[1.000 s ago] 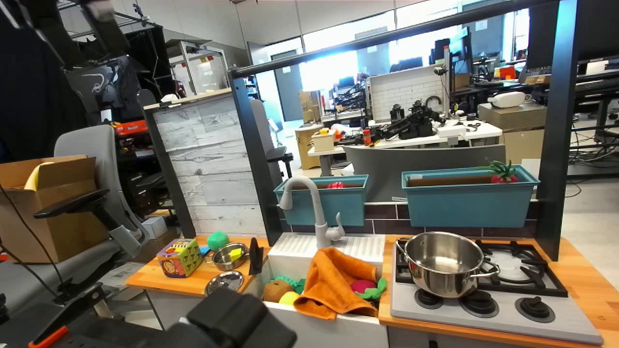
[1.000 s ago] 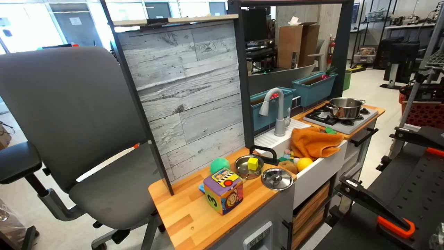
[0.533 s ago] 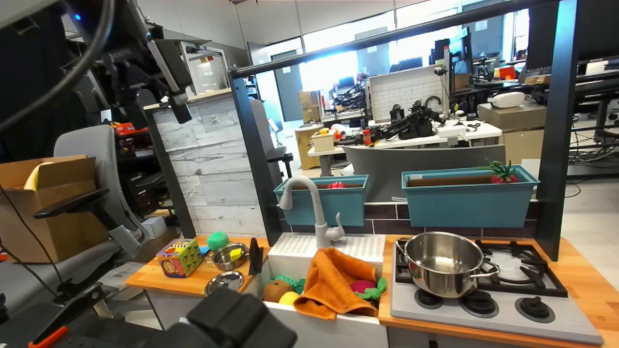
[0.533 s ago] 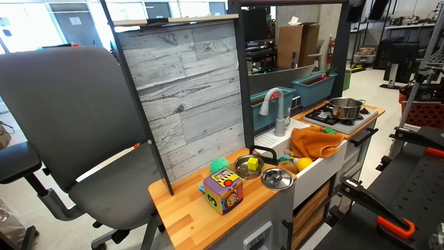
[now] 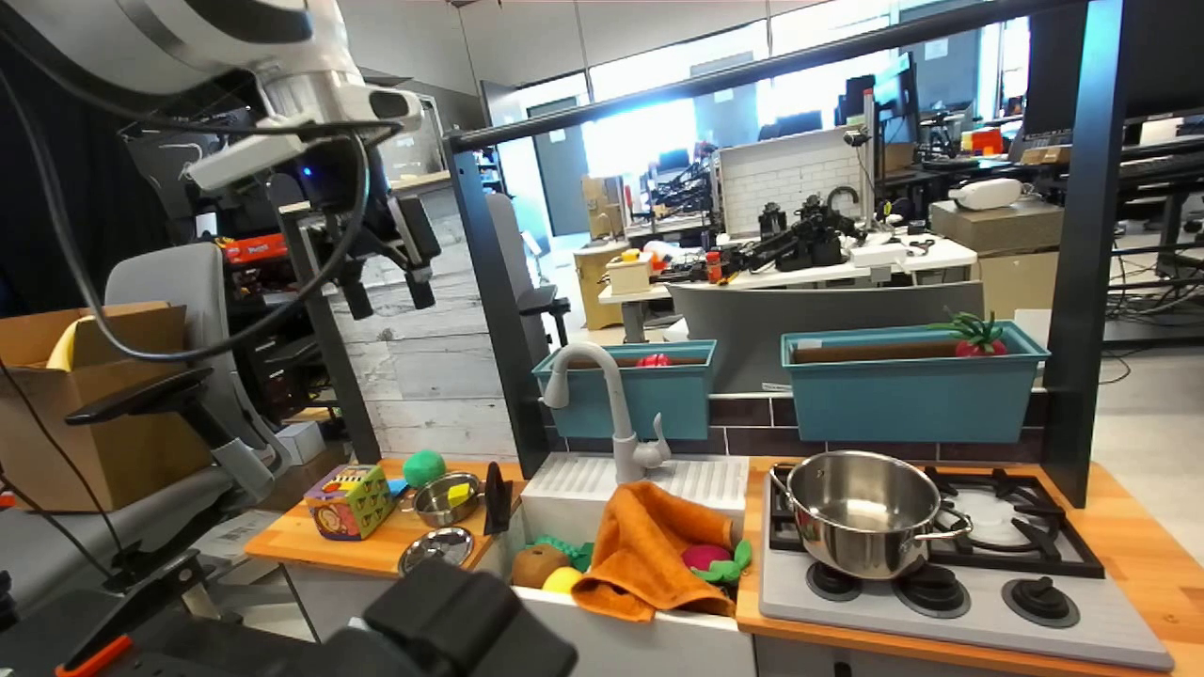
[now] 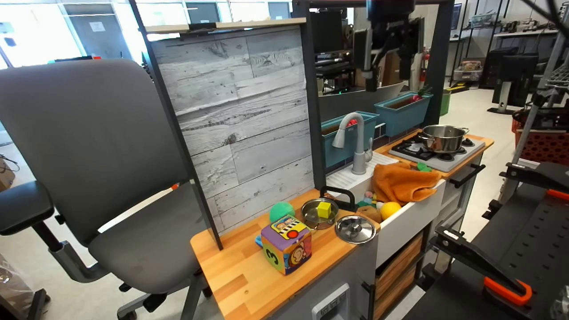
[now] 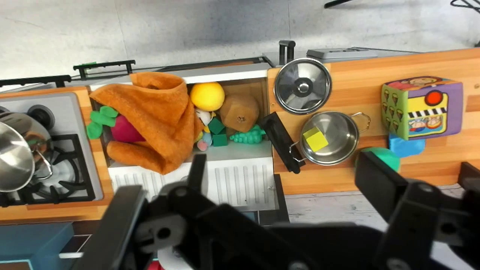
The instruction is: Spill out the yellow block on the table
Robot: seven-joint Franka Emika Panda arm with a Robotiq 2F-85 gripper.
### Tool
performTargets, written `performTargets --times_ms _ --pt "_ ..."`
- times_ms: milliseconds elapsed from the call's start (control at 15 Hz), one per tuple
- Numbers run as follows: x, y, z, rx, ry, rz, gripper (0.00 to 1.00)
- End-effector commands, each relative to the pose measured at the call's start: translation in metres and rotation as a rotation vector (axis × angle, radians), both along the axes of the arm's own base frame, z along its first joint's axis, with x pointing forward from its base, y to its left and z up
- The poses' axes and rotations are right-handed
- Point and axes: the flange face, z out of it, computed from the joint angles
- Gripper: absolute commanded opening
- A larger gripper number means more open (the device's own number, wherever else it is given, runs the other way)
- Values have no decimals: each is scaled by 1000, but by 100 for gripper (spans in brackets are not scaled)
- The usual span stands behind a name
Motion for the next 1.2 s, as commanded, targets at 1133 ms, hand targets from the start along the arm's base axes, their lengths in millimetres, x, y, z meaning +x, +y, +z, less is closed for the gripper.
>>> performTargets --times_ms 1133 --pt "124 71 -199 92 121 -116 100"
